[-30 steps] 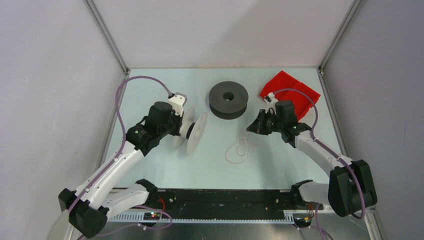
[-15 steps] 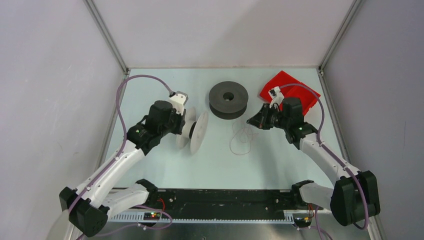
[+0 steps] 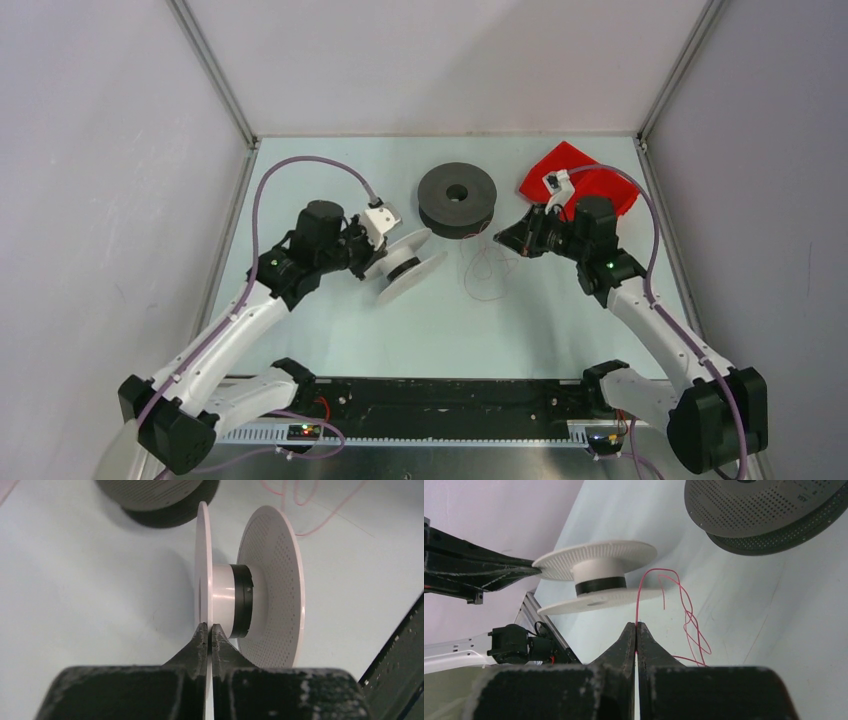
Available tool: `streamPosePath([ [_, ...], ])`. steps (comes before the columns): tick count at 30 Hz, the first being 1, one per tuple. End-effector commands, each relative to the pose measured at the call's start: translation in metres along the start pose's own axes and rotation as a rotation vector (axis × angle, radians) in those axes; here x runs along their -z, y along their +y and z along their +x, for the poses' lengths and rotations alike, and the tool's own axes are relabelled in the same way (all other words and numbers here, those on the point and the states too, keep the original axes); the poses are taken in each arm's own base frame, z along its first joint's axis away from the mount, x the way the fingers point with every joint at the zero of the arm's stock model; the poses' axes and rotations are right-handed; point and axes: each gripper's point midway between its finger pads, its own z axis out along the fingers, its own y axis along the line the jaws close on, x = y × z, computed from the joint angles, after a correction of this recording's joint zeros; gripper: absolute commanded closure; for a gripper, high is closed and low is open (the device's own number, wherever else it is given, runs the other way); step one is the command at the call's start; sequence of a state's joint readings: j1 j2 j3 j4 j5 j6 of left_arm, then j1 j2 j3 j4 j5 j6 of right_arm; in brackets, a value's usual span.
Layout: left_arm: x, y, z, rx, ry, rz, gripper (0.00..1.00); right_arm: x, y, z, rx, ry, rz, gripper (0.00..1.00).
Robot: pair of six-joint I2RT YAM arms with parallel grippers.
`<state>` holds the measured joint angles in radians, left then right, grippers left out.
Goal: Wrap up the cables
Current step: Pick up the cable from the storage box, then adjust the cable at the center of the board.
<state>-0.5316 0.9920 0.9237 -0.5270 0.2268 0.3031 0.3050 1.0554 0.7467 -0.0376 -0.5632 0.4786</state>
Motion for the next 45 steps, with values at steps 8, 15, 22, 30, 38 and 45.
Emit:
streamPosePath([
  [8, -0.008, -0.030, -0.026, -0.195, -0.083, 0.255, 0.87, 0.012, 0.032, -0.017, 0.062, -0.043, -0.084, 1.00],
  [15, -0.021, -0.016, -0.022, -0.203, -0.025, 0.209, 0.71, 0.018, 0.040, -0.022, 0.088, -0.071, -0.092, 1.00],
  [22, -0.028, -0.005, -0.013, -0.217, 0.023, 0.164, 0.64, 0.032, 0.050, -0.029, 0.125, -0.124, -0.084, 0.98],
  [30, -0.034, 0.006, -0.017, -0.227, 0.044, 0.127, 0.60, 0.051, 0.062, -0.042, 0.191, -0.183, -0.061, 0.98],
  [38, -0.038, 0.016, -0.023, -0.215, 0.056, 0.089, 0.60, 0.068, 0.067, -0.060, 0.264, -0.270, -0.013, 0.97],
  [45, -0.048, 0.021, -0.020, -0.186, 0.092, 0.070, 0.64, 0.088, 0.069, -0.084, 0.332, -0.383, 0.059, 0.97],
])
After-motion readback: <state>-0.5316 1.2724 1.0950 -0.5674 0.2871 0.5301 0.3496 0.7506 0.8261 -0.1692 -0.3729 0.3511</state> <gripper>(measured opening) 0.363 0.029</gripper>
